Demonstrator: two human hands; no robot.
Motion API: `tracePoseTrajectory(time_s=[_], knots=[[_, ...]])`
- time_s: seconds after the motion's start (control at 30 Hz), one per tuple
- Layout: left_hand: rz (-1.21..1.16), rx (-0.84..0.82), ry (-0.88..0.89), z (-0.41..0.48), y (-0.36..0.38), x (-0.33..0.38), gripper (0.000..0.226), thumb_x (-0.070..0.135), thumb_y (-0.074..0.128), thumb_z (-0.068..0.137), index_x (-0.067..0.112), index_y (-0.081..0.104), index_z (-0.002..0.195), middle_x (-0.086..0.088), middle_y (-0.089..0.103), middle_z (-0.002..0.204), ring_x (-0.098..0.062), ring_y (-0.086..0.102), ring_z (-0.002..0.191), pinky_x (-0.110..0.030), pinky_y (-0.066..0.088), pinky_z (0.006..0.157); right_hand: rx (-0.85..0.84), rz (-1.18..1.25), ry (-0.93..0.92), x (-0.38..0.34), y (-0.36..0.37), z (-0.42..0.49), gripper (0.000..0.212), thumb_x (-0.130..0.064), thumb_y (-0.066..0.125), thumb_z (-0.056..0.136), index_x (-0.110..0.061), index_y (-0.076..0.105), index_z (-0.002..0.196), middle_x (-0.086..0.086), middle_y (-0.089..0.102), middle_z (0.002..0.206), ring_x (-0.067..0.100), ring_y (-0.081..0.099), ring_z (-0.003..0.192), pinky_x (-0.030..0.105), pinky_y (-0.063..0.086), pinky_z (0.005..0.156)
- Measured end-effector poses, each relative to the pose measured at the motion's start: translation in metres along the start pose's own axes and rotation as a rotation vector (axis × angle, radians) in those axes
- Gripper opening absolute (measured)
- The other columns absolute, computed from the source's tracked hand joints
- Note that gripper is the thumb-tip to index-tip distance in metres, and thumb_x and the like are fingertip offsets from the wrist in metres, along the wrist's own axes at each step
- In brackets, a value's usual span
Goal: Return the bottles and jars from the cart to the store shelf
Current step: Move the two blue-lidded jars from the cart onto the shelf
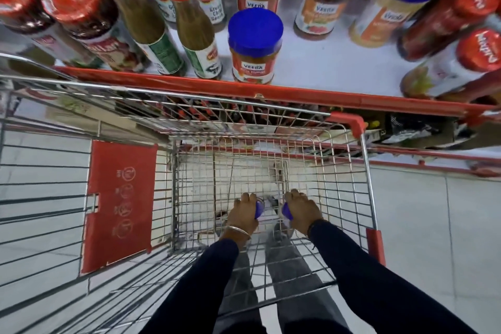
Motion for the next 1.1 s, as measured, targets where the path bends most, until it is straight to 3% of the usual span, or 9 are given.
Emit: tracePoseTrajectory(time_s=[0.23,0.43,0.8,0.97,1.1], knots=[[-0.065,0.129,0.164,-0.033,-0.048,0.019,0.06,0.008,0.067,0.069,0.012,0.042,0.124,-0.007,0.045,0.129,-0.03,0.051,0.111,-0.037,0.05,0.086,0.258,0.319,-0.04,0.011,-0.055,-0.049,0.055,-0.002,0.07,0.066,-0.011,0.049,0.115,0.008,0.044,0.121,0.029,0.055,0.103,0.038,0.052,0.084],[-0.055,0.354,0.315,-0.089,-0.12,0.068,0.062,0.01,0.066,0.069,0.018,0.043,0.126,-0.002,0.045,0.128,-0.026,0.05,0.11,-0.037,0.05,0.089,0.429,0.352,-0.083,0.008,-0.132,-0.108,0.057,-0.006,0.071,0.068,-0.012,0.051,0.12,0.007,0.047,0.123,0.028,0.055,0.105,0.038,0.049,0.089],[-0.002,0.713,0.539,-0.158,-0.273,0.173,0.062,0.02,0.069,0.069,0.017,0.044,0.126,-0.003,0.051,0.128,-0.024,0.053,0.111,-0.033,0.046,0.085,0.814,0.518,-0.185,0.016,-0.29,-0.22,0.057,-0.026,0.082,0.064,-0.022,0.047,0.109,0.0,0.053,0.105,0.021,0.054,0.092,0.035,0.048,0.079],[0.034,0.756,0.56,-0.141,-0.315,0.204,0.061,0.016,0.069,0.071,0.016,0.043,0.127,-0.008,0.05,0.129,-0.029,0.051,0.114,-0.035,0.044,0.082,0.938,0.448,-0.247,0.024,-0.34,-0.213,0.058,-0.018,0.083,0.065,-0.016,0.05,0.112,0.007,0.054,0.114,0.023,0.054,0.098,0.034,0.044,0.081],[0.124,0.699,0.569,-0.11,-0.33,0.218,0.057,0.019,0.068,0.073,0.016,0.044,0.125,-0.01,0.049,0.128,-0.034,0.054,0.106,-0.035,0.044,0.074,0.898,0.384,-0.222,0.03,-0.358,-0.186,0.058,-0.006,0.078,0.065,-0.01,0.051,0.116,0.015,0.048,0.121,0.031,0.051,0.107,0.034,0.042,0.083]])
Point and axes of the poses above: each hand's wrist, its own z-axis towards the middle knuckle, its own y-axis out of the palm, x = y × z, the point moved 3 cm from there along z, towards the middle knuckle
